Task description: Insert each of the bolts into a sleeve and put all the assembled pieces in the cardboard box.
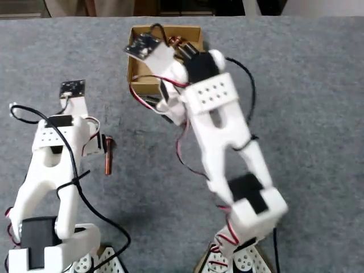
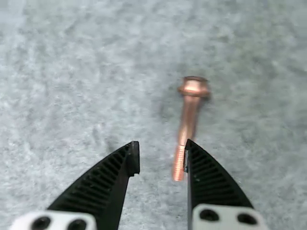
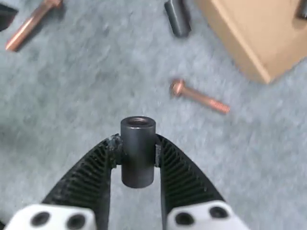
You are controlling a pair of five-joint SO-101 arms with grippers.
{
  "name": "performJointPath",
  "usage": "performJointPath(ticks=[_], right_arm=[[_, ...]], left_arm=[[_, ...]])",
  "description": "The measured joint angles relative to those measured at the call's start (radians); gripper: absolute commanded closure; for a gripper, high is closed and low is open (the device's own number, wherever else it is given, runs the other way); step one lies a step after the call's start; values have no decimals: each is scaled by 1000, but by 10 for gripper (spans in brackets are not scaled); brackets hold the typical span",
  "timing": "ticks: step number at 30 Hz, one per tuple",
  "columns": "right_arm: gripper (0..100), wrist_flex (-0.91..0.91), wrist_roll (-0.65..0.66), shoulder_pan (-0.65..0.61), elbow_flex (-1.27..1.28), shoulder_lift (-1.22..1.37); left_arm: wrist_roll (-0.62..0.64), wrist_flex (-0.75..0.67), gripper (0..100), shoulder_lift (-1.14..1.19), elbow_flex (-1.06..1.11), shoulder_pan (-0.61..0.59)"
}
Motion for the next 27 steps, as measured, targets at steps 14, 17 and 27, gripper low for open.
performJointPath(ticks=[14, 17, 27], right_arm=[[997, -106, 0, 192, 563, -413], [997, -160, 0, 192, 657, -460], [997, -207, -2, 192, 720, -523]], left_arm=[[0, -66, 840, 81, -28, 78], [0, -66, 843, 173, -72, 78], [0, -66, 905, 387, -193, 78]])
